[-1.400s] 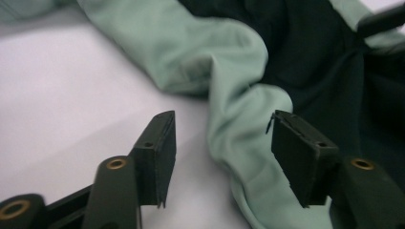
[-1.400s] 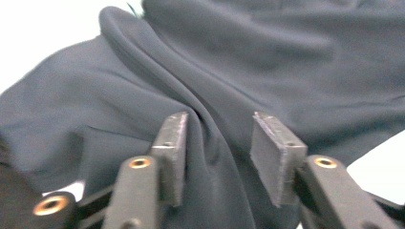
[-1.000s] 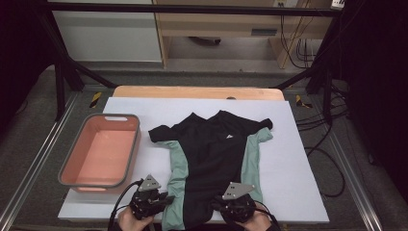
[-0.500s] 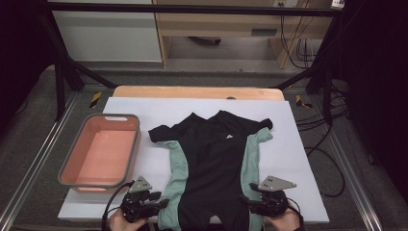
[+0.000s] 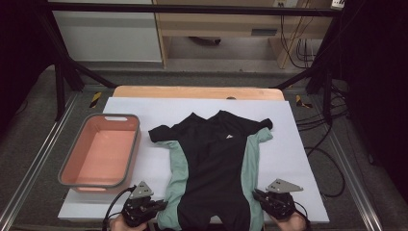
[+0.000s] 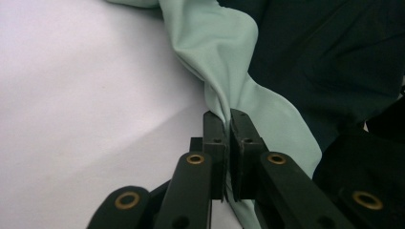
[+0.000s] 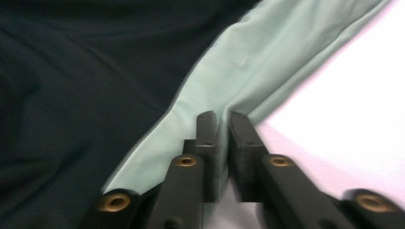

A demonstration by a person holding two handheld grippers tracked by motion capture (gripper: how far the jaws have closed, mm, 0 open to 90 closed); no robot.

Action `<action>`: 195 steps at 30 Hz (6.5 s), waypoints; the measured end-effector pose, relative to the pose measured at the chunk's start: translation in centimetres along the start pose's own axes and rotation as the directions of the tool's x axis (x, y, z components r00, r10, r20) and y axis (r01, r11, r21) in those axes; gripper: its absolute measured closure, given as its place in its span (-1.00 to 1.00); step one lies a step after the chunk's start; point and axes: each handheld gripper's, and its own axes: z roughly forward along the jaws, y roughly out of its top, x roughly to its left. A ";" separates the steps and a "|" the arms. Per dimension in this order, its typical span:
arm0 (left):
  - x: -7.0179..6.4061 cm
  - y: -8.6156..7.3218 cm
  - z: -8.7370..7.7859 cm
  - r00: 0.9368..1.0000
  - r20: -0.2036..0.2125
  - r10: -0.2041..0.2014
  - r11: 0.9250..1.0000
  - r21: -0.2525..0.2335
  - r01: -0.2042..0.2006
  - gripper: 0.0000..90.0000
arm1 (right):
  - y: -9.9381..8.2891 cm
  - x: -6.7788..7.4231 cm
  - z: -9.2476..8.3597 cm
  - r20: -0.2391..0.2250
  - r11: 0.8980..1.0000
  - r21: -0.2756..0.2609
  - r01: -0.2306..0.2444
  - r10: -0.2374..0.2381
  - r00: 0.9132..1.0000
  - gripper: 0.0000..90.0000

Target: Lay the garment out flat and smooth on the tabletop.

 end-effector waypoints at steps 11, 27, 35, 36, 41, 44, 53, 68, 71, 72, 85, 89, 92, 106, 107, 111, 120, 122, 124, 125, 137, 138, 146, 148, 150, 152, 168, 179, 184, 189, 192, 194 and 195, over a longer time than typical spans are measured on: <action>0.1 1.4 -1.7 0.997 -0.076 0.023 0.999 -0.036 -0.026 0.16 | -1.1 -1.7 -2.7 -0.017 1.000 -0.002 -0.001 0.001 1.000 0.48; 3.0 4.0 3.2 0.997 -0.064 -0.038 0.997 -0.063 0.034 0.05 | 5.3 -5.6 1.7 0.116 0.992 -0.130 -0.001 0.016 0.993 -0.40; 2.5 3.8 3.3 0.997 -0.079 -0.006 0.999 -0.048 0.002 0.72 | 8.7 -10.2 3.7 0.210 0.989 -0.139 -0.056 0.085 0.974 -0.18; 2.5 3.7 3.3 0.997 -0.081 0.001 0.999 -0.049 -0.005 0.74 | 8.9 -10.5 4.0 0.223 0.990 -0.131 -0.060 0.088 0.971 -0.15; 2.6 3.5 3.3 0.996 -0.083 0.017 0.998 -0.061 -0.022 0.85 | 9.6 -13.0 5.6 0.261 0.987 -0.114 -0.111 0.138 0.955 0.03; 2.6 3.5 3.3 0.996 -0.082 0.023 0.998 -0.063 -0.028 0.85 | 9.6 -14.0 6.5 0.269 0.985 -0.105 -0.137 0.161 0.950 0.07; 2.8 3.3 3.3 0.998 -0.067 0.000 0.997 -0.074 -0.005 0.87 | 9.6 -14.8 8.2 0.241 0.987 -0.032 -0.159 0.162 0.957 0.91; 2.9 3.3 3.3 0.998 -0.063 -0.017 0.996 -0.083 0.012 0.92 | 6.5 -14.6 2.6 0.264 0.989 -0.031 -0.145 0.148 0.953 0.80; 2.9 3.3 3.3 0.998 -0.068 -0.012 0.997 -0.082 0.007 0.92 | 7.0 -14.5 3.0 0.248 0.989 -0.075 -0.128 0.143 0.958 0.38; 2.9 3.3 3.3 0.998 -0.068 -0.014 0.997 -0.083 0.008 0.92 | 7.3 -14.4 3.2 0.241 0.989 -0.089 -0.116 0.134 0.961 0.25; 3.1 3.2 3.2 0.998 -0.040 -0.050 0.995 -0.087 0.046 0.94 | 8.6 -14.4 4.7 0.154 0.988 -0.021 -0.152 0.154 0.976 0.97; 3.0 3.3 3.1 0.998 -0.043 -0.050 0.995 -0.085 0.047 0.94 | 8.0 -13.7 2.9 0.157 0.988 -0.063 -0.138 0.146 0.977 0.97; 3.0 3.3 3.0 0.998 -0.043 -0.051 0.995 -0.084 0.047 0.94 | 6.9 -13.3 3.1 0.204 0.988 -0.006 -0.153 0.151 0.967 0.90; 3.0 3.3 2.9 0.998 -0.050 -0.030 0.997 -0.067 0.027 0.94 | 8.0 -15.4 6.0 0.300 0.976 -0.065 -0.208 0.218 0.929 0.02; 2.9 3.3 2.7 0.998 -0.053 -0.030 0.997 -0.066 0.026 0.94 | 7.9 -15.6 6.2 0.270 0.974 -0.061 -0.220 0.229 0.935 0.16; 2.5 3.3 2.1 0.997 -0.074 -0.027 0.998 -0.061 0.022 0.95 | 8.2 -15.4 6.5 0.236 0.977 -0.031 -0.212 0.214 0.948 0.84; 2.1 3.8 2.4 0.998 -0.062 -0.020 0.999 -0.034 0.018 0.94 | 8.6 -16.6 5.7 0.331 0.984 -0.088 -0.155 0.176 0.927 0.89; 2.2 4.3 2.2 0.999 -0.047 -0.018 0.999 -0.042 0.016 0.92 | 8.2 -16.8 5.9 0.330 0.983 -0.059 -0.171 0.181 0.926 0.88; 2.2 5.1 2.0 0.998 -0.058 -0.014 0.999 -0.053 0.011 0.80 | 7.9 -16.9 5.7 0.327 0.982 -0.065 -0.179 0.190 0.926 0.85; 2.2 5.8 1.8 0.997 -0.078 -0.003 0.998 -0.063 -0.002 0.65 | 7.8 -17.0 5.6 0.320 0.979 -0.069 -0.191 0.203 0.925 0.81; 5.4 11.7 1.9 0.996 -0.090 -0.023 0.980 -0.197 0.005 -0.61 | 7.6 -14.0 3.3 0.244 0.978 -0.152 -0.147 0.181 0.953 -0.14; 5.7 12.1 2.0 0.995 -0.096 -0.023 0.980 -0.199 0.004 -0.61 | 7.6 -13.6 3.2 0.230 0.978 -0.153 -0.143 0.176 0.957 -0.15; 8.4 14.9 3.4 0.981 -0.188 -0.037 0.977 -0.211 -0.003 -0.68 | 7.0 -9.2 2.7 0.086 0.987 -0.118 -0.105 0.115 0.990 -0.15; 9.1 15.4 3.9 0.978 -0.203 -0.040 0.979 -0.204 -0.002 -0.65 | 6.5 -8.3 2.6 0.063 0.989 -0.103 -0.104 0.110 0.992 -0.14; 9.7 15.8 4.3 0.976 -0.210 -0.051 0.980 -0.201 0.008 -0.61 | 5.8 -7.3 2.6 0.040 0.991 -0.085 -0.102 0.105 0.994 -0.14; 10.3 16.1 4.8 0.970 -0.237 -0.048 0.981 -0.195 0.001 -0.57 | 5.3 -6.7 2.6 0.030 0.993 -0.072 -0.090 0.092 0.995 -0.13; 12.6 14.1 8.1 0.939 -0.307 -0.152 0.988 -0.061 0.141 0.42 | 2.7 -3.7 2.2 -0.032 0.995 0.007 -0.096 0.096 0.995 0.22; 11.3 12.8 7.0 0.914 -0.373 -0.157 0.987 -0.078 0.138 0.96 | 2.9 -4.2 1.8 0.009 0.996 0.049 -0.075 0.075 0.997 0.98; 11.2 13.2 7.1 0.906 -0.386 -0.176 0.984 -0.101 0.148 0.95 | 2.8 -4.9 1.5 0.034 0.997 0.030 -0.074 0.073 0.997 0.97; 11.7 13.6 6.9 0.905 -0.385 -0.181 0.982 -0.119 0.146 0.87 | 2.8 -4.5 1.3 0.008 0.999 -0.017 -0.050 0.050 0.999 0.63; 11.6 13.6 6.3 0.915 -0.359 -0.181 0.980 -0.145 0.137 0.53 | 2.9 -4.6 1.2 -0.015 0.995 -0.058 -0.079 0.078 0.997 0.28; 11.2 13.8 6.0 0.928 -0.331 -0.172 0.979 -0.162 0.124 0.28 | 3.0 -4.4 1.1 -0.020 0.993 -0.085 -0.079 0.078 0.997 0.06; 11.0 13.8 5.9 0.931 -0.328 -0.160 0.979 -0.172 0.108 0.16 | 3.0 -4.3 1.1 -0.019 0.992 -0.091 -0.088 0.087 0.996 -0.02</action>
